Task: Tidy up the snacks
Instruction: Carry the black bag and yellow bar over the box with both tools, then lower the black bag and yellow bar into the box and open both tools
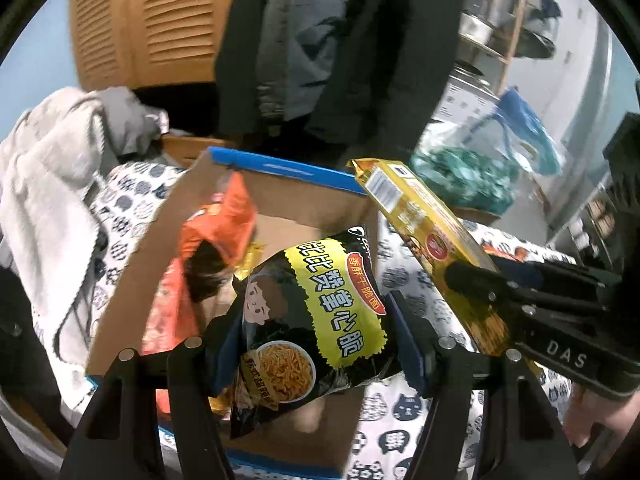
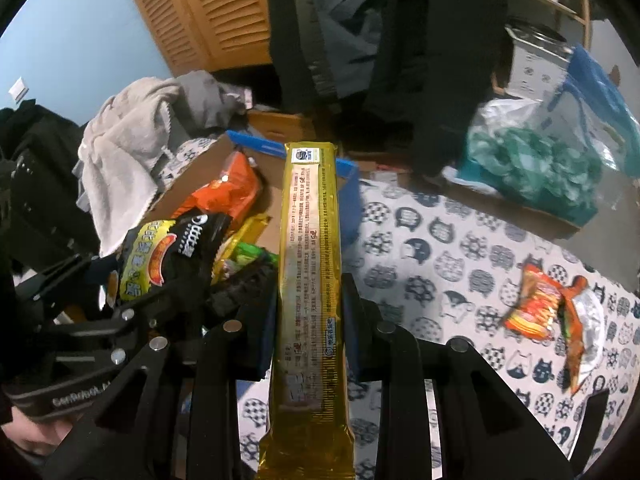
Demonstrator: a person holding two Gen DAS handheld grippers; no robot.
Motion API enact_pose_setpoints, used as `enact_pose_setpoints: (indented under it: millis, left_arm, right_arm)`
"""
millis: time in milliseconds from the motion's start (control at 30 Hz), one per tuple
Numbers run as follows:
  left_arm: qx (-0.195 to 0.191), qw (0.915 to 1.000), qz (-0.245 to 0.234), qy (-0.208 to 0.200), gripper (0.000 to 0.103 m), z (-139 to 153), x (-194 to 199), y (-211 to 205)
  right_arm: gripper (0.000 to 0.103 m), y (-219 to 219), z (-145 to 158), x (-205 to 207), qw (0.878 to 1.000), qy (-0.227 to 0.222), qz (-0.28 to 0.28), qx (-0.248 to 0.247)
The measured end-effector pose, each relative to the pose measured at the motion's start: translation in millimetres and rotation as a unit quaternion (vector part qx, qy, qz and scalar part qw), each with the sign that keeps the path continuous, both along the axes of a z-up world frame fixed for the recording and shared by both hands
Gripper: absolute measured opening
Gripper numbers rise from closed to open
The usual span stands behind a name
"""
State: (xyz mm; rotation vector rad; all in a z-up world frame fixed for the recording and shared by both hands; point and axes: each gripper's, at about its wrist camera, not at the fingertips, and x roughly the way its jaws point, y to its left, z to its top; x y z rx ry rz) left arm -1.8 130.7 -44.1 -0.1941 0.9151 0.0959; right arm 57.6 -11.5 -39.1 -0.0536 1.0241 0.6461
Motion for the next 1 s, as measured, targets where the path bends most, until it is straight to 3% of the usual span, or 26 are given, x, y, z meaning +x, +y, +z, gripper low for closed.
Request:
enact_pose_setpoints:
  millis: [500, 667, 767, 833, 1000]
  left_arm:
    - [-0.007, 0.998, 0.058, 0.024, 0.068, -21, -7, 55]
    - [-0.011, 0.9964, 0.076, 0.034, 0.068, -28, -10, 60]
    - [-0.022, 0.9961, 0.079, 0.033, 0.074, -26, -10, 62]
    - [-0.025, 0.9961, 0.08, 0.027, 0.077, -22, -10, 62]
    - [-0.025, 0.997, 0.07, 0.023, 0.078, -18, -8, 53]
  right_arm:
    - [0.027, 59, -24, 11, 0.999, 0.052, 0.004, 0.01]
    - [0.034, 64, -30, 17, 0.996, 0.085, 0.002, 0.04]
    - [0.043, 64, -26, 13, 0.997, 0.073, 0.002, 0.031]
    - [0.054, 60, -22, 11, 0.997, 0.067, 0.0, 0.03]
    - [0.074, 43, -13, 10, 0.999, 0.037, -0.014, 0.014]
